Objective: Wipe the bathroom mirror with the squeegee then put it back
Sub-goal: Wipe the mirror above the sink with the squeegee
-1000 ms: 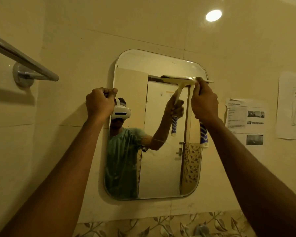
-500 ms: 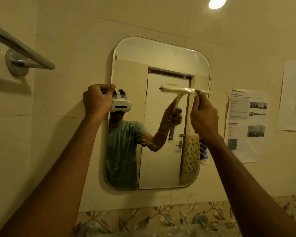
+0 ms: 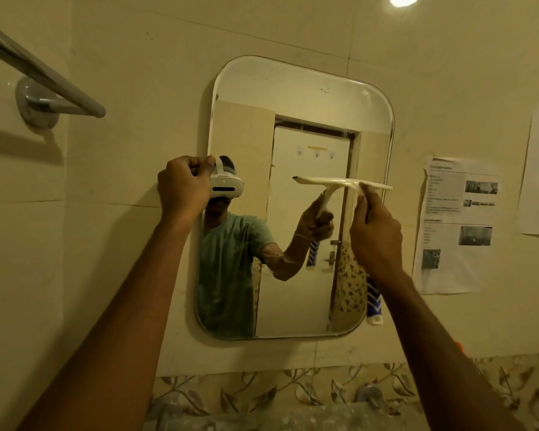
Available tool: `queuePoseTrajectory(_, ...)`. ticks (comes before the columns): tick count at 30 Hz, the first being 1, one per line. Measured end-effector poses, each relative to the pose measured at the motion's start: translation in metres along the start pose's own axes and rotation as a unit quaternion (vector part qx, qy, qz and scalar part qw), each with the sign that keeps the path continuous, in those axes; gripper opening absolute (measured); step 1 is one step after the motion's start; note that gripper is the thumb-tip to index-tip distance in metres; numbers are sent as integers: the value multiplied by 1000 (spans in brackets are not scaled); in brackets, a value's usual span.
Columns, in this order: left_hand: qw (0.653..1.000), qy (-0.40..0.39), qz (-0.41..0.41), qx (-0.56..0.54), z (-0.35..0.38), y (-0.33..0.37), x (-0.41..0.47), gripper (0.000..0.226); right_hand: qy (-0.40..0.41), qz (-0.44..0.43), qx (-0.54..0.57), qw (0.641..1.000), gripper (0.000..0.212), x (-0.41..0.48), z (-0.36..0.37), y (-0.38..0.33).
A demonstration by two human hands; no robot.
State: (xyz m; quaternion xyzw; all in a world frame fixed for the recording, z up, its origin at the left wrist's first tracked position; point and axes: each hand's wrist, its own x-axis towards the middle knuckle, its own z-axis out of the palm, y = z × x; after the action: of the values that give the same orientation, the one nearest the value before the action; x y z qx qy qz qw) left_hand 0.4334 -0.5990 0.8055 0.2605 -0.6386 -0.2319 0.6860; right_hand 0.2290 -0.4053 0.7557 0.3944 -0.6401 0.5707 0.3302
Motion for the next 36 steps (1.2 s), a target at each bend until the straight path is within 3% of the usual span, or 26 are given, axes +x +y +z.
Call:
queuePoseTrajectory(5,1000,4,1,2,1,-4,-3,36,7,-26,5,1000,36,32,-5,-12)
queuePoseTrajectory(15,1000,0,8,9,-3,-17,-16,33,-17,16,-2,1000,43,-56,11,10)
queuePoseTrajectory(23,1000,-14,-1,21,-2,-34,-31,40,15,-7,-6,1000,41,-3,7,-4)
queuePoseTrajectory(33,1000,-15,2,27,-3,-44,-46,43,-27,43,-34,998,46,-108,18,29)
queuePoseTrajectory(36,999,-13,16,47,-3,-46,-46,44,-52,60,-15,997,44,-101,8,18)
